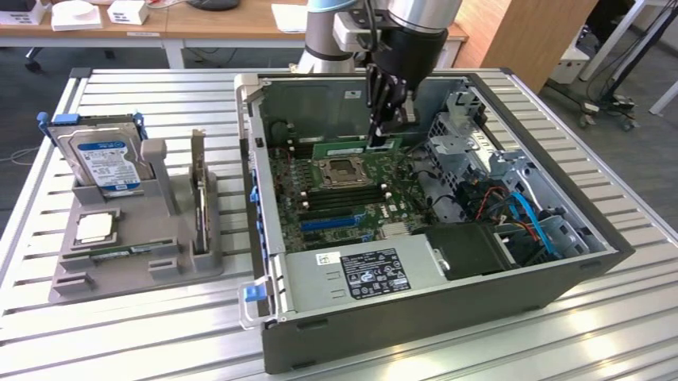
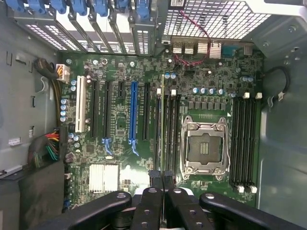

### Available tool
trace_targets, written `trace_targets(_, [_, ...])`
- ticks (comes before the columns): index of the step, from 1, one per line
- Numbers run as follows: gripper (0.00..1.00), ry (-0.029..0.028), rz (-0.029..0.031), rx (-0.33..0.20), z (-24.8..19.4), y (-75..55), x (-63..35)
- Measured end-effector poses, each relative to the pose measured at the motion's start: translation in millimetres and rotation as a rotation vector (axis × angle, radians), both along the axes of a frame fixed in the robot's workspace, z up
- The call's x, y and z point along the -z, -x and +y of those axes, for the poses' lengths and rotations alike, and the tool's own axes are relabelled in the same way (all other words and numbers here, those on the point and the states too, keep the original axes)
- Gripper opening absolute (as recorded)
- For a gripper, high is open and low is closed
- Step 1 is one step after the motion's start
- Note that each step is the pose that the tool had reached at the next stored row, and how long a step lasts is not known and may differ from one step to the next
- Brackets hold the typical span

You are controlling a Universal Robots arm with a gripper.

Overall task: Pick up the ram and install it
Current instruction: 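Insert the ram into the slot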

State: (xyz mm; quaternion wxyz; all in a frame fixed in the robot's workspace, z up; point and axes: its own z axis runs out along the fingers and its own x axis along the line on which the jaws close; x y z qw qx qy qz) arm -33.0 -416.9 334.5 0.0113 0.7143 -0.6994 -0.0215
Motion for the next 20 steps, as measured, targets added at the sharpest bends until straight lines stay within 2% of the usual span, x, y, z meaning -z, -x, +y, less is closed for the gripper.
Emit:
trace_targets(6, [0.11,0.0001,0.0001,0.000,0.0,0.0,4.0])
trace_targets(20, [0.11,0.0000,0.0000,0.000,0.0,-0.4,4.3])
